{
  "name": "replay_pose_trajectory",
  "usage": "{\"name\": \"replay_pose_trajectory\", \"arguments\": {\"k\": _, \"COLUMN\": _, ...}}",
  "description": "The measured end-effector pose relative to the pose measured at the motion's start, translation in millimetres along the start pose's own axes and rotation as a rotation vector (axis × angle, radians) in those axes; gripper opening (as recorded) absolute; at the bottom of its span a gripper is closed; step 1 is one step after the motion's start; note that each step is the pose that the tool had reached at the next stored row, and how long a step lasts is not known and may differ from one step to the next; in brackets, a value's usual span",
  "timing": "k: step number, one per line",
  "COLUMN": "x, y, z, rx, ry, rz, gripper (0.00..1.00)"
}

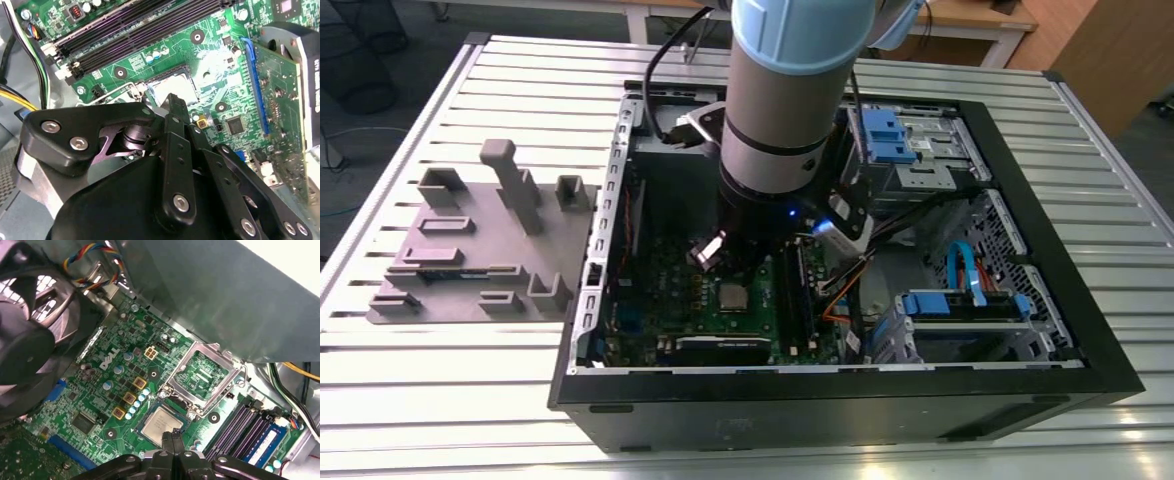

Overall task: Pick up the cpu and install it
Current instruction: 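Close the cpu cover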

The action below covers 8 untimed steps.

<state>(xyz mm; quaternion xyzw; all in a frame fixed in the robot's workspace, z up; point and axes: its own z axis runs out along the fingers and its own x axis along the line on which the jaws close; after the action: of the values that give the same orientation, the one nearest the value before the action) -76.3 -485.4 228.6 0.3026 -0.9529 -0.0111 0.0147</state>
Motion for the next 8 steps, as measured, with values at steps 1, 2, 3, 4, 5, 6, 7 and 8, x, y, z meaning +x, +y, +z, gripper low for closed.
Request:
{"name": "replay_pose_trajectory", "arguments": {"k": 1, "x": 0.0, "y": 0.0, "z": 0.0, "rx": 0.0002, "ry": 0.0003, "rz": -0.012, "gripper": 0.10}}
{"name": "replay_pose_trajectory", "arguments": {"k": 2, "x": 0.0, "y": 0.0, "z": 0.0, "rx": 0.0005, "ry": 0.0007, "rz": -0.026, "gripper": 0.10}}
{"name": "replay_pose_trajectory", "arguments": {"k": 3, "x": 0.0, "y": 0.0, "z": 0.1, "rx": 0.0007, "ry": 0.0011, "rz": -0.039, "gripper": 0.10}}
{"name": "replay_pose_trajectory", "arguments": {"k": 4, "x": 0.0, "y": 0.0, "z": 0.0, "rx": 0.0011, "ry": 0.0015, "rz": -0.052, "gripper": 0.10}}
{"name": "replay_pose_trajectory", "arguments": {"k": 5, "x": 0.0, "y": 0.0, "z": 0.0, "rx": 0.0013, "ry": 0.0020, "rz": -0.065, "gripper": 0.10}}
{"name": "replay_pose_trajectory", "arguments": {"k": 6, "x": 0.0, "y": 0.0, "z": 0.1, "rx": 0.0016, "ry": 0.0023, "rz": -0.075, "gripper": 0.10}}
{"name": "replay_pose_trajectory", "arguments": {"k": 7, "x": 0.0, "y": 0.0, "z": 0.1, "rx": 0.0018, "ry": 0.0026, "rz": -0.087, "gripper": 0.10}}
{"name": "replay_pose_trajectory", "arguments": {"k": 8, "x": 0.0, "y": 0.0, "z": 0.1, "rx": 0.0021, "ry": 0.0030, "rz": -0.099, "gripper": 0.10}}
